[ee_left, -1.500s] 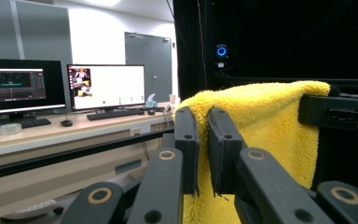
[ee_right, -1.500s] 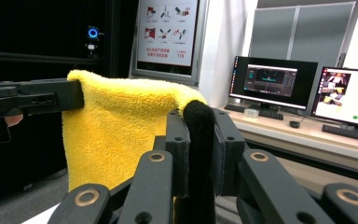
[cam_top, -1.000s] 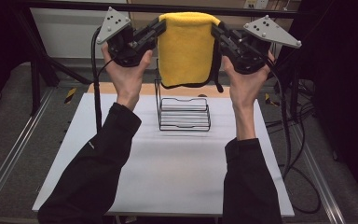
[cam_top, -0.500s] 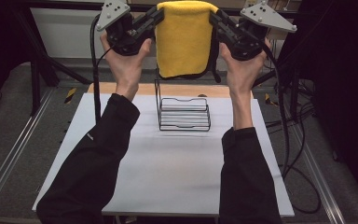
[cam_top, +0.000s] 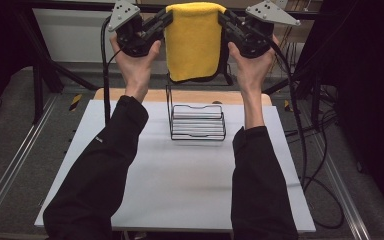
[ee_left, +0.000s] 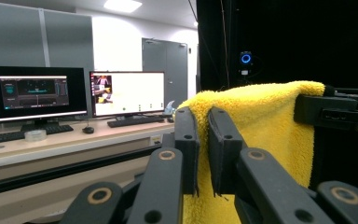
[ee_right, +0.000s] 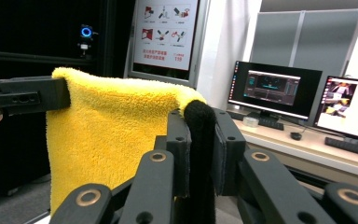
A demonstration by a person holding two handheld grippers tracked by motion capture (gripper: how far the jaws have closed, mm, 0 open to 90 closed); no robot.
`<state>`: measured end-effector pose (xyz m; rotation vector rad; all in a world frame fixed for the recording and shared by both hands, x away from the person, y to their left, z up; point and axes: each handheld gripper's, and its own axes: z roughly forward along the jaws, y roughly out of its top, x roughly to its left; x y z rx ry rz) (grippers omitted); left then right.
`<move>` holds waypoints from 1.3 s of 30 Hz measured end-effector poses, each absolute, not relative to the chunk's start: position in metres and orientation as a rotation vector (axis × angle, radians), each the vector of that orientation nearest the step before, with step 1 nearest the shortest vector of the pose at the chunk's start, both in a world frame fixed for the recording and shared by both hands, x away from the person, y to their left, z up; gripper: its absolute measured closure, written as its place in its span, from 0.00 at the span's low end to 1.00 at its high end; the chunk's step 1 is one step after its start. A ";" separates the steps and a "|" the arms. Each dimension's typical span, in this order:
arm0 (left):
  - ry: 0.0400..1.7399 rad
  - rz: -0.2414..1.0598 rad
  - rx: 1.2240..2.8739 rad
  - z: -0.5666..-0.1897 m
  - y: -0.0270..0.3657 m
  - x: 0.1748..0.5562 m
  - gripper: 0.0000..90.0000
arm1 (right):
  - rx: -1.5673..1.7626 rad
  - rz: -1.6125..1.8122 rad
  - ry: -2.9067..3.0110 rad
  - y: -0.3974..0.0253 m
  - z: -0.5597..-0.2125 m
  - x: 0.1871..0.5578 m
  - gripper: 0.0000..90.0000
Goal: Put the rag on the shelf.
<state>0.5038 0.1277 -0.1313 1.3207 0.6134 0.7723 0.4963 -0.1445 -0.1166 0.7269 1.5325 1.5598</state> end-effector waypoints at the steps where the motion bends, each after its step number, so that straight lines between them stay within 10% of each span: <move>1: 0.615 0.774 1.325 -0.133 0.128 0.505 0.92 | 0.733 1.565 1.535 -0.144 -0.119 0.499 0.89; 39: 0.597 0.693 1.504 -0.206 0.125 0.503 0.92 | 0.795 1.516 1.693 -0.161 -0.199 0.492 0.88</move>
